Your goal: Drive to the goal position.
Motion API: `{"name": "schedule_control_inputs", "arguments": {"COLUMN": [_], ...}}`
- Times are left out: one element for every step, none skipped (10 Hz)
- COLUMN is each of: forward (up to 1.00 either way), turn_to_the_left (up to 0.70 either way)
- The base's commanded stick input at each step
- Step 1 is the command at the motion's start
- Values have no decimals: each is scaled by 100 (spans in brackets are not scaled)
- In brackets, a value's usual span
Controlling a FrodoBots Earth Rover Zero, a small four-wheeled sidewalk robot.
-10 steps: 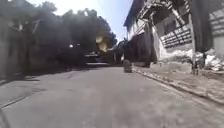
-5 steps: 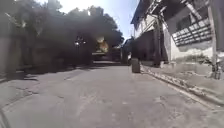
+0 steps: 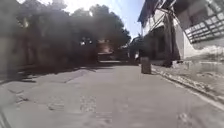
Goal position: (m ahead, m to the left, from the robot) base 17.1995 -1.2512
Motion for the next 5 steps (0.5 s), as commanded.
{"name": "schedule_control_inputs", "arguments": {"forward": [100,100,100,100,100], "turn_to_the_left": [-19,-21,9,9,9]}}
